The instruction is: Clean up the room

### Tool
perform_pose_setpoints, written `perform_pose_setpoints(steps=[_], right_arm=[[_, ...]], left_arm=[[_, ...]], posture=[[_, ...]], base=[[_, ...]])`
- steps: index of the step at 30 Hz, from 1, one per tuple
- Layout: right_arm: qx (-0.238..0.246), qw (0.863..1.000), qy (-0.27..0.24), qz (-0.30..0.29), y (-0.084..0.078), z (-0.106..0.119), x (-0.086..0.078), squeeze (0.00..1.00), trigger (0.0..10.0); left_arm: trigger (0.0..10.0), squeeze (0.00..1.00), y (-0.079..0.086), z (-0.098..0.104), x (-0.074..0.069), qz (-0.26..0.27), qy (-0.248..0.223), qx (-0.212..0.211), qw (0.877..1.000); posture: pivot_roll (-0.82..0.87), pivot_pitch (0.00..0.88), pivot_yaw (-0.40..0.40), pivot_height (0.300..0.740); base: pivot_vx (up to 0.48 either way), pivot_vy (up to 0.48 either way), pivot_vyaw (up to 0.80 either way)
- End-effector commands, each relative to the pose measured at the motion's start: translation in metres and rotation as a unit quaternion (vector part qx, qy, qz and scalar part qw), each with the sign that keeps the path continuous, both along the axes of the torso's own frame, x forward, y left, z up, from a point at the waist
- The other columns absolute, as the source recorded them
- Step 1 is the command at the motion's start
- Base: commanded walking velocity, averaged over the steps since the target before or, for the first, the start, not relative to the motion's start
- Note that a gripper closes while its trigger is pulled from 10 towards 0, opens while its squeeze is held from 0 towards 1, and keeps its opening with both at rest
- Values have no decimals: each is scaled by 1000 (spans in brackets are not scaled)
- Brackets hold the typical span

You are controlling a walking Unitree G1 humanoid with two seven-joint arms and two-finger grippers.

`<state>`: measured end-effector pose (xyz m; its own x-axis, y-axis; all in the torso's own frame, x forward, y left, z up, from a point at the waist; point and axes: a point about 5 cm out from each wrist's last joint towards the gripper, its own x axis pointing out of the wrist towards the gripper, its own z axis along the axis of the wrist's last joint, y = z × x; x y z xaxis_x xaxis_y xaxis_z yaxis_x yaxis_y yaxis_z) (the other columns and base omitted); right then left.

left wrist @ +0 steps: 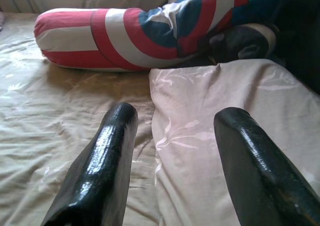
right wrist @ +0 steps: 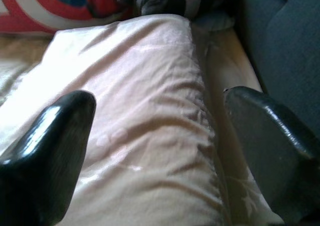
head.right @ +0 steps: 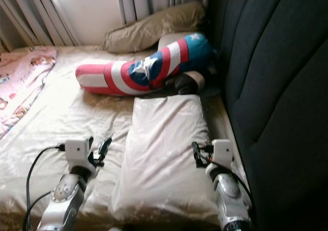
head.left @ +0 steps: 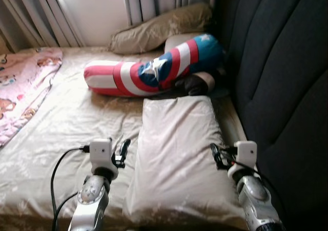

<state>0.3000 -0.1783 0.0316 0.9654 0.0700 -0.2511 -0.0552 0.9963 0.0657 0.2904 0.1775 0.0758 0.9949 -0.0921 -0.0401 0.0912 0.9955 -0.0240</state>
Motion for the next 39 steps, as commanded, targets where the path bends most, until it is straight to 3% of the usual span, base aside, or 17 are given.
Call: perform_pose_setpoints(steps=[1, 10, 17, 25, 29, 32, 36, 37, 39], right_arm=[[-4, 1000, 30, -8, -2, -5, 3, 1000, 10000], [-10, 998, 50, -45, -9, -1, 18, 1000, 10000], [-18, 995, 64, -74, -15, -3, 19, 1000, 10000], [-30, 991, 75, -104, -27, -6, 16, 1000, 10000], [-31, 991, 74, -111, -30, -5, 16, 1000, 10000], [-30, 990, 75, -114, -30, -5, 17, 1000, 10000], [-29, 990, 75, -114, -30, -5, 17, 1000, 10000], [-29, 991, 76, -110, -28, -6, 16, 1000, 10000], [-27, 991, 75, -105, -26, -7, 16, 1000, 10000]], left_arm=[[10000, 0, 2, -3, 4, -10, 12, 11, 1000], [10000, 0, 0, 3, 25, -23, 23, -4, 999], [10000, 0, -7, -6, 18, -43, 53, -32, 997], [10000, 0, -1, -9, 7, -22, 58, -41, 997], [10000, 0, 0, -9, 8, -15, 66, -42, 997], [10000, 0, -2, -14, 12, -19, 90, -13, 996], [10000, 0, -7, -18, 16, -20, 118, -21, 993], [10000, 0, -10, -15, 20, -20, 110, -46, 993], [10000, 0, -11, -12, 24, -10, 101, -51, 994]], posture=[[-23, 0, 42, 662], [-8, 12, 48, 662], [24, 74, 65, 662], [56, 129, 72, 662], [51, 141, 72, 662], [49, 145, 72, 662], [46, 144, 71, 662], [48, 142, 71, 662], [49, 135, 69, 662]], base=[[0, 0, 0], [0, 0, 0], [0, 0, 0], [0, 0, 0], [0, 0, 0], [0, 0, 0], [0, 0, 0], [0, 0, 0], [0, 0, 0]])
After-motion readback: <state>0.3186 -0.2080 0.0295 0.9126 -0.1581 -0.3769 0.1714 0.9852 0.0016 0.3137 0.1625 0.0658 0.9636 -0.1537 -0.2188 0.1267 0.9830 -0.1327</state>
